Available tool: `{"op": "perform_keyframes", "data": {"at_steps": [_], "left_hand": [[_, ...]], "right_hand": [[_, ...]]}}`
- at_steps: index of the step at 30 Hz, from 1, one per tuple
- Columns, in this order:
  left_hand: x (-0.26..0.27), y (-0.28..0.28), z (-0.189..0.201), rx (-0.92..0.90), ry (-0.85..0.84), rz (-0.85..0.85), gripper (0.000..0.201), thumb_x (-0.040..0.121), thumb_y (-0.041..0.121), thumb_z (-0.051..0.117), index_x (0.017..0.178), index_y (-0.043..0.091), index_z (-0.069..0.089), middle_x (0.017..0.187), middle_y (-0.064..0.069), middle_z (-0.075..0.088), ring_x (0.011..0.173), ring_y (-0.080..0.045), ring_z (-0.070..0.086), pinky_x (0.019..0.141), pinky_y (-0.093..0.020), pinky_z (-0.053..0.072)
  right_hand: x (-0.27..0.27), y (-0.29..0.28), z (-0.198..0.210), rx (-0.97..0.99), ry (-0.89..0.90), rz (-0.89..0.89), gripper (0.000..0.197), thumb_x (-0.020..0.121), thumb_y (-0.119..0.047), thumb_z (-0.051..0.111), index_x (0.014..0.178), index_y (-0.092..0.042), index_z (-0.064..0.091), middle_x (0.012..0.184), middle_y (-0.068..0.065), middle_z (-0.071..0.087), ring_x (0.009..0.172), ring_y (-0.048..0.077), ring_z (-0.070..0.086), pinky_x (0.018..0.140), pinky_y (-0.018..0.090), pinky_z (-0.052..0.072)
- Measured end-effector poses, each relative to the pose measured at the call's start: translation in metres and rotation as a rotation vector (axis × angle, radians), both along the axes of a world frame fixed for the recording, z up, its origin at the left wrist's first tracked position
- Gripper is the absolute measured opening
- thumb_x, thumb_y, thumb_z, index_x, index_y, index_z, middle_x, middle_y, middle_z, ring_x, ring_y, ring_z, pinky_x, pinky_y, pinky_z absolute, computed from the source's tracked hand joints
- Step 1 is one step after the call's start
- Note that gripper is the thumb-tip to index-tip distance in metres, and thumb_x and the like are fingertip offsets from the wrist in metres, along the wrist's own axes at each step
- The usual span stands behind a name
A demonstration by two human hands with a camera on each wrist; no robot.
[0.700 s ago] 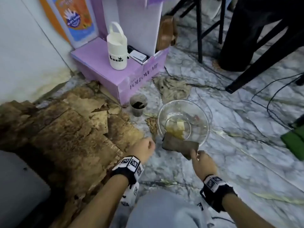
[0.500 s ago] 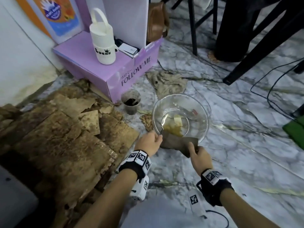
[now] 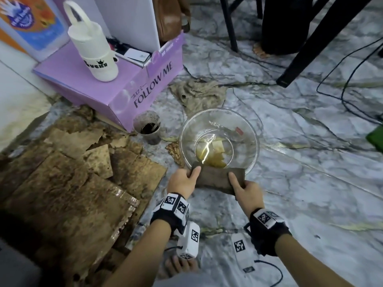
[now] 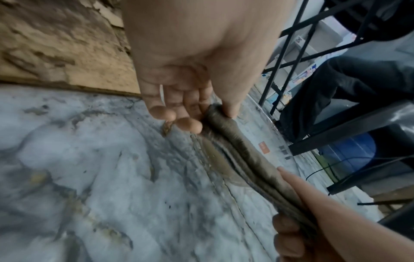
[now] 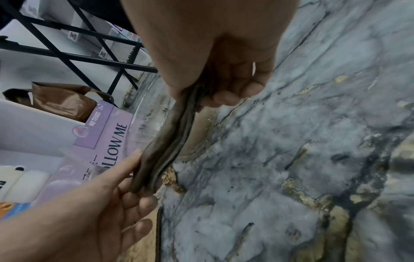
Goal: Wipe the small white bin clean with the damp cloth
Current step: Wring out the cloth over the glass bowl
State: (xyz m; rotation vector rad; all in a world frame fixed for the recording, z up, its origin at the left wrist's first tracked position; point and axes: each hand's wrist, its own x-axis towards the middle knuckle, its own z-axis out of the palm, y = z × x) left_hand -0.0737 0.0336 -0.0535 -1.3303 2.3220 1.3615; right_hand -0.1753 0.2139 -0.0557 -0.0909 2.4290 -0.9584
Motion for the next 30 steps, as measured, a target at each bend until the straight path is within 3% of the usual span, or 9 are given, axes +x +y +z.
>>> {"op": "perform_keyframes", "data": {"at_steps": [8,11,13,15,18,21,24,27,30], "left_hand": [[0.009,0.012,-0.001,-0.022,0.191,0.029,0.055,0.101,0.039,0.058,0.058,0.014,0.034,0.052,0.000,0.034,0.051,-0.018,0.033,0.050,-0.028,0.021],[0.015,0.015,-0.004,0.044,0.264,0.068,0.059,0.096,0.050,0.058,0.065,0.000,0.049,0.059,-0.019,0.054,0.056,-0.032,0.050,0.056,-0.029,0.033],[0.017,0.017,-0.001,0.056,0.306,0.078,0.064,0.092,0.056,0.057,0.075,-0.005,0.056,0.073,-0.026,0.064,0.063,-0.031,0.059,0.059,-0.035,0.041],[0.020,0.018,0.006,0.081,0.334,0.084,0.067,0.089,0.063,0.053,0.085,-0.003,0.061,0.084,-0.022,0.069,0.076,-0.032,0.067,0.069,-0.045,0.053],[0.027,0.015,0.028,0.113,0.377,0.109,0.068,0.088,0.067,0.050,0.097,0.002,0.065,0.093,-0.015,0.074,0.089,-0.026,0.070,0.085,-0.050,0.056],[0.037,0.007,0.055,0.117,0.456,0.199,0.046,0.098,0.050,0.056,0.098,0.006,0.070,0.092,-0.008,0.076,0.090,-0.022,0.072,0.087,-0.048,0.056],[0.054,-0.004,0.090,0.060,0.540,0.302,0.061,0.091,0.059,0.055,0.097,0.000,0.068,0.093,-0.017,0.074,0.092,-0.033,0.070,0.086,-0.054,0.054],[0.075,-0.017,0.129,0.020,0.608,0.360,0.036,0.102,0.041,0.056,0.097,0.008,0.071,0.095,-0.007,0.077,0.093,-0.019,0.073,0.088,-0.046,0.058],[0.107,-0.032,0.176,-0.069,0.669,0.439,0.039,0.101,0.047,0.055,0.106,0.011,0.071,0.101,0.000,0.077,0.097,-0.011,0.072,0.090,-0.039,0.058]], "right_hand": [[0.005,0.008,-0.005,-0.188,-0.015,0.017,0.057,0.097,-0.049,0.056,0.065,-0.001,0.058,0.055,0.006,0.059,0.051,0.016,0.053,0.050,0.020,0.039],[0.005,0.009,-0.001,-0.217,0.004,0.050,0.056,0.099,-0.049,0.053,0.065,-0.003,0.055,0.055,0.006,0.057,0.050,0.016,0.050,0.049,0.019,0.036],[0.006,0.010,0.006,-0.225,0.032,0.084,0.053,0.100,-0.046,0.051,0.064,-0.008,0.053,0.055,0.004,0.056,0.051,0.016,0.050,0.049,0.020,0.036],[0.007,0.010,0.016,-0.223,0.082,0.120,0.052,0.101,-0.044,0.050,0.066,-0.005,0.055,0.056,0.005,0.056,0.053,0.017,0.051,0.048,0.020,0.036],[0.006,0.006,0.031,-0.235,0.112,0.186,0.060,0.100,-0.051,0.049,0.074,0.003,0.057,0.061,0.014,0.057,0.057,0.021,0.053,0.052,0.028,0.039],[0.004,-0.007,0.059,-0.284,0.099,0.265,0.069,0.093,-0.064,0.046,0.073,0.001,0.055,0.059,0.007,0.050,0.054,0.017,0.049,0.053,0.036,0.040],[0.006,-0.028,0.109,-0.345,0.152,0.384,0.051,0.101,-0.044,0.052,0.060,-0.013,0.044,0.050,-0.010,0.039,0.046,0.006,0.037,0.049,0.024,0.030],[0.011,-0.054,0.161,-0.389,0.240,0.534,0.048,0.101,-0.039,0.052,0.061,-0.013,0.044,0.053,-0.008,0.041,0.049,0.009,0.040,0.054,0.023,0.030],[0.027,-0.087,0.214,-0.428,0.282,0.682,0.049,0.102,-0.038,0.051,0.061,-0.011,0.047,0.052,-0.009,0.045,0.048,0.007,0.043,0.051,0.022,0.030]]}}
